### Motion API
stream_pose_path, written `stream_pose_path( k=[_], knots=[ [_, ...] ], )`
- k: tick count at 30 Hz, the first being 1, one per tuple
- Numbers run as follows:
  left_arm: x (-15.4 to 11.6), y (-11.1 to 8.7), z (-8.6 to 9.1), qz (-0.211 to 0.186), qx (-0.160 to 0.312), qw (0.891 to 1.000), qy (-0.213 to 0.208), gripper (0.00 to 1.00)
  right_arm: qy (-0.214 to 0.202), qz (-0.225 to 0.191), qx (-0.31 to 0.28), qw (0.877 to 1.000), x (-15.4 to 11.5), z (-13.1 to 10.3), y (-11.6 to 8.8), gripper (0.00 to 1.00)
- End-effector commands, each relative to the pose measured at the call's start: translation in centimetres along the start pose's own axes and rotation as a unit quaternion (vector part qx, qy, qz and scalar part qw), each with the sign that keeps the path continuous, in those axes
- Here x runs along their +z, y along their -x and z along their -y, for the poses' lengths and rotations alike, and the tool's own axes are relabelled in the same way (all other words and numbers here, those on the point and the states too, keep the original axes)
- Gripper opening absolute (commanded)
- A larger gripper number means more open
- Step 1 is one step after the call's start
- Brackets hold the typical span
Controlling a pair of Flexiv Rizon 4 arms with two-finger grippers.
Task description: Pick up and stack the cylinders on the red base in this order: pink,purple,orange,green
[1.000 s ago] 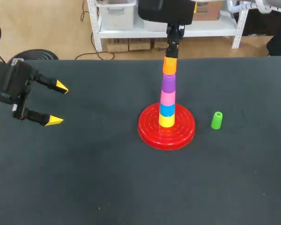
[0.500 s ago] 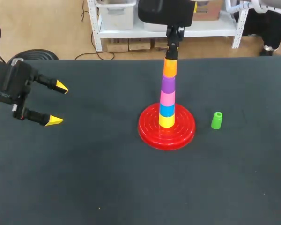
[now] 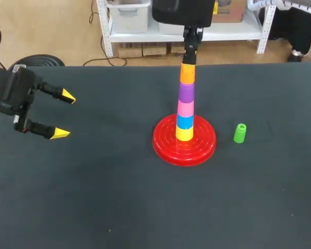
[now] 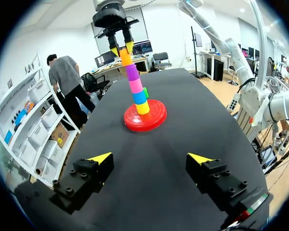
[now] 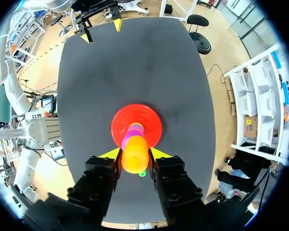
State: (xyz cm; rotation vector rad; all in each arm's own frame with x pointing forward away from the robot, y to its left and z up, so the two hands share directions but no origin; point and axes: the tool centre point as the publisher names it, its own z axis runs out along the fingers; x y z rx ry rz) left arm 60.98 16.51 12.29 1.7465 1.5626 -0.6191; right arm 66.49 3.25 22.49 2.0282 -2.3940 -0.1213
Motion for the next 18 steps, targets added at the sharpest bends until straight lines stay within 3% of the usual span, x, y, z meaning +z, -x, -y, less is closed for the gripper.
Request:
stream_pose_path(
  k=[1, 18],
  knots=[
    [0.01, -0.13, 0.03, 0.001, 0.001, 1.000, 0.001, 1.00, -0.003, 0.002, 0.000, 1.000, 0.00, -0.28, -0.17, 0.00],
    [0.01, -0.13, 0.03, 0.001, 0.001, 1.000, 0.001, 1.00, -0.001, 0.005, -0.001, 1.000, -0.07, -0.54, -0.19, 0.00]
  ],
)
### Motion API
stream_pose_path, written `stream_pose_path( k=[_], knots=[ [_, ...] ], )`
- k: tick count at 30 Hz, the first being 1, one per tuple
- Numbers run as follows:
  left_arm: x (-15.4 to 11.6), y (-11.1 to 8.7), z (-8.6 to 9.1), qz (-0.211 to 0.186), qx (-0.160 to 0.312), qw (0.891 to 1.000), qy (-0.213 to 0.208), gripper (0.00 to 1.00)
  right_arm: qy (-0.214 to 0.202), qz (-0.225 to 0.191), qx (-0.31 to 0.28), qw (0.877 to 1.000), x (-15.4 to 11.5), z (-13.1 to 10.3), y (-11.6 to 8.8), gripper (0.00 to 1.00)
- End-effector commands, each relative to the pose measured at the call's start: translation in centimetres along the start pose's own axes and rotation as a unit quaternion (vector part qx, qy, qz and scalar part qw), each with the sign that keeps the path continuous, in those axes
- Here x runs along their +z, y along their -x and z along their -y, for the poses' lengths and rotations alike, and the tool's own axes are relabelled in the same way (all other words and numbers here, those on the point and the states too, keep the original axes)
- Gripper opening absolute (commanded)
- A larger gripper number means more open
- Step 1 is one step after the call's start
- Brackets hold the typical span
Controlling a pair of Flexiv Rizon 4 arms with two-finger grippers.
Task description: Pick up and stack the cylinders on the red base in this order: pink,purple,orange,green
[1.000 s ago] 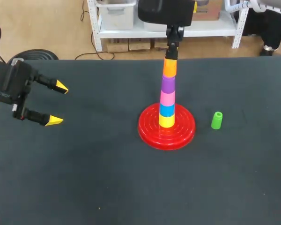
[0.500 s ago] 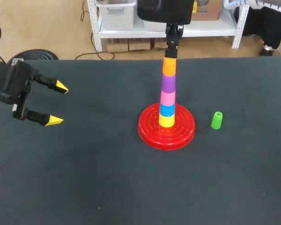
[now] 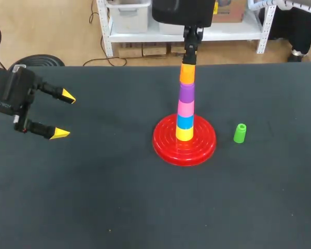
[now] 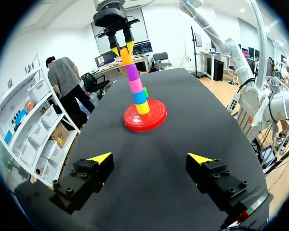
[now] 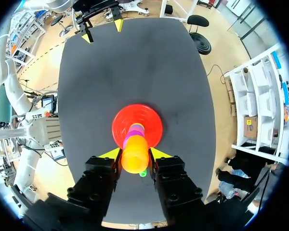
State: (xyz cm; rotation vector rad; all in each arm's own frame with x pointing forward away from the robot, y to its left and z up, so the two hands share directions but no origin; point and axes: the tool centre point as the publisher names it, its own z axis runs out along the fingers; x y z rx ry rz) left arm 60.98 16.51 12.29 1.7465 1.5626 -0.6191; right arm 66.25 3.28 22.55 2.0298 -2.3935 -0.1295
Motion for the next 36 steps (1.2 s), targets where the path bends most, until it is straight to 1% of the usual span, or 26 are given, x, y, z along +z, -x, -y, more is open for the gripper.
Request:
stream_pose_path(
  k=[1, 12, 22, 36],
  knots=[
    [0.0, -0.1, 0.0, 0.001, 0.001, 1.000, 0.001, 1.00, -0.004, 0.003, 0.000, 1.000, -0.1, -0.3, -0.2, 0.00],
    [0.0, -0.1, 0.0, 0.001, 0.001, 1.000, 0.001, 1.00, 0.000, 0.002, 0.001, 1.000, -0.3, -0.5, -0.4, 0.00],
    [0.0, -0.1, 0.0, 0.001, 0.001, 1.000, 0.001, 1.00, 0.017, -0.001, 0.000, 1.000, 0.5, -0.5, -0.2, 0.00],
    [0.0, -0.1, 0.0, 0.001, 0.001, 1.000, 0.001, 1.00, 0.028, -0.002, 0.000, 1.000, 1.2, -0.3, -0.3, 0.00]
  ],
)
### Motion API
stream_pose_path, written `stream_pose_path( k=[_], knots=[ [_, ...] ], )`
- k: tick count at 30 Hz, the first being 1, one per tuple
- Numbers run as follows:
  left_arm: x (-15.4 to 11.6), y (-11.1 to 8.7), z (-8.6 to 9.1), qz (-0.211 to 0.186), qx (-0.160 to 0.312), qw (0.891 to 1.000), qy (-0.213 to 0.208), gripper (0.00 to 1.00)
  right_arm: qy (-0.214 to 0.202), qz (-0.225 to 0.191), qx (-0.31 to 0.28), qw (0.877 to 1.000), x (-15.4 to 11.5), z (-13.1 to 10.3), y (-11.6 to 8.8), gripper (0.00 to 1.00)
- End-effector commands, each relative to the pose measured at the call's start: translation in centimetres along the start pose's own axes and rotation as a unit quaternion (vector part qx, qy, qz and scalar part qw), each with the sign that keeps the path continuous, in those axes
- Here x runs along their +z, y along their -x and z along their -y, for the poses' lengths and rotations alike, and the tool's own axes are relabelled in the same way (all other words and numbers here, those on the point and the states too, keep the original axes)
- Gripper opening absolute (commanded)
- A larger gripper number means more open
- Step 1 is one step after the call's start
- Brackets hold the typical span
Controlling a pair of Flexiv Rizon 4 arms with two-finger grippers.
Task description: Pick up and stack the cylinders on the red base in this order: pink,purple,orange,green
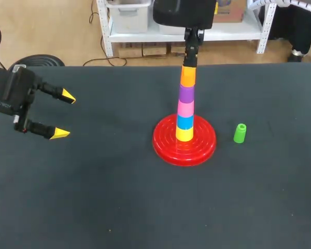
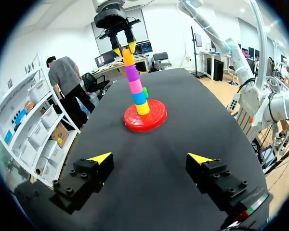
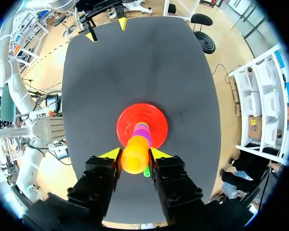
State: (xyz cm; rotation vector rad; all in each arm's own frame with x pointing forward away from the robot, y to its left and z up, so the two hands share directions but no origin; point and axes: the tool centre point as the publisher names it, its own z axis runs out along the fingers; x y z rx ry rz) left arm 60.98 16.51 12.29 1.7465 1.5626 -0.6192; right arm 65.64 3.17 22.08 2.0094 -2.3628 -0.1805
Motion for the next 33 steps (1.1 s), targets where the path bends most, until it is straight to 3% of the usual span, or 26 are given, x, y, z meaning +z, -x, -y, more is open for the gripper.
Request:
stream_pose_path(
  k=[1, 25, 26, 27, 33],
  knots=[
    [0.0, -0.1, 0.0, 0.001, 0.001, 1.000, 0.001, 1.00, 0.005, 0.001, 0.001, 1.000, 0.8, 0.4, -0.1, 0.00],
    [0.0, -0.1, 0.0, 0.001, 0.001, 1.000, 0.001, 1.00, 0.001, 0.011, 0.003, 1.000, 1.3, 0.5, -0.1, 0.00],
    [0.0, -0.1, 0.0, 0.001, 0.001, 1.000, 0.001, 1.00, 0.001, 0.012, 0.003, 1.000, 1.2, 0.5, -0.2, 0.35],
    [0.0, -0.1, 0.0, 0.001, 0.001, 1.000, 0.001, 1.00, -0.006, 0.015, 0.004, 1.000, 1.1, 0.5, -0.2, 1.00],
    [0.0, -0.1, 0.0, 0.001, 0.001, 1.000, 0.001, 1.00, -0.023, 0.029, 0.003, 0.999, 0.3, 0.0, -0.4, 1.00]
  ],
)
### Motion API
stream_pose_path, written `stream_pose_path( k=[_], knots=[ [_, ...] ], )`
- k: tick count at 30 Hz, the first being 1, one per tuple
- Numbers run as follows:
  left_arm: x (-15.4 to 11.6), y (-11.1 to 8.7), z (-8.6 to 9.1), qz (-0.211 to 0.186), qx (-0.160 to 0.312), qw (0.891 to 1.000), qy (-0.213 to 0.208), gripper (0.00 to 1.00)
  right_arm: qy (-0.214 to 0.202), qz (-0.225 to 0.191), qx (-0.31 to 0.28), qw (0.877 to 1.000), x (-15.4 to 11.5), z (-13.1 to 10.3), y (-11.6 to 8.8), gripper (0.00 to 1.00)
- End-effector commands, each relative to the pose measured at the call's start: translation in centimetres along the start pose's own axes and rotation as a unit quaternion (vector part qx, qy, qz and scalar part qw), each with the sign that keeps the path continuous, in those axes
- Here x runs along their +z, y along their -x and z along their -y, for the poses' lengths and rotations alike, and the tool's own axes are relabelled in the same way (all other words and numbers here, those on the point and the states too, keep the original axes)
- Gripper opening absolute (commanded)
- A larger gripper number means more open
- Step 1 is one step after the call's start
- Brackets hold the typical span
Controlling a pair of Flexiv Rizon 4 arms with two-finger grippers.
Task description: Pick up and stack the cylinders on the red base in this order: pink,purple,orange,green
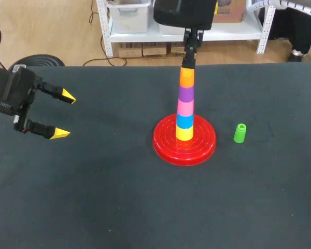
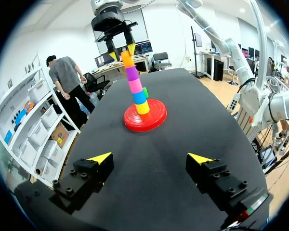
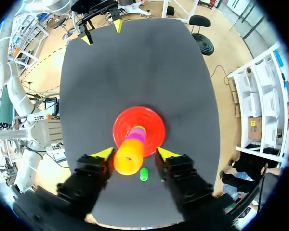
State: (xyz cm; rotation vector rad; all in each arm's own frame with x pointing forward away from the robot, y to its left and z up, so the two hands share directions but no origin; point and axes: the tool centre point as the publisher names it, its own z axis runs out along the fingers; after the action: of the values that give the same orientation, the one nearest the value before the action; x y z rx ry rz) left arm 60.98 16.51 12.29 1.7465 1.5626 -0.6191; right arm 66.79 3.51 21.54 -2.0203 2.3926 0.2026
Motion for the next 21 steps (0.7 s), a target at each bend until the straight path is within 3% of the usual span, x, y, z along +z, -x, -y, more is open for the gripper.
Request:
stream_pose_path(
  k=[1, 8, 15, 21],
  knots=[
    [0.0, -0.1, 0.0, 0.001, 0.001, 1.000, 0.001, 1.00, -0.025, 0.018, -0.002, 1.000, -0.4, -1.2, -0.9, 1.00],
    [0.0, -0.1, 0.0, 0.001, 0.001, 1.000, 0.001, 1.00, -0.047, 0.025, 0.011, 0.999, -1.8, -1.6, -1.9, 1.00],
    [0.0, -0.1, 0.0, 0.001, 0.001, 1.000, 0.001, 1.00, -0.075, 0.038, 0.074, 0.994, -2.1, -2.0, -6.2, 1.00],
    [0.0, -0.1, 0.0, 0.001, 0.001, 1.000, 0.001, 1.00, -0.063, 0.042, 0.126, 0.989, 0.5, -1.9, -10.2, 1.00]
  ],
)
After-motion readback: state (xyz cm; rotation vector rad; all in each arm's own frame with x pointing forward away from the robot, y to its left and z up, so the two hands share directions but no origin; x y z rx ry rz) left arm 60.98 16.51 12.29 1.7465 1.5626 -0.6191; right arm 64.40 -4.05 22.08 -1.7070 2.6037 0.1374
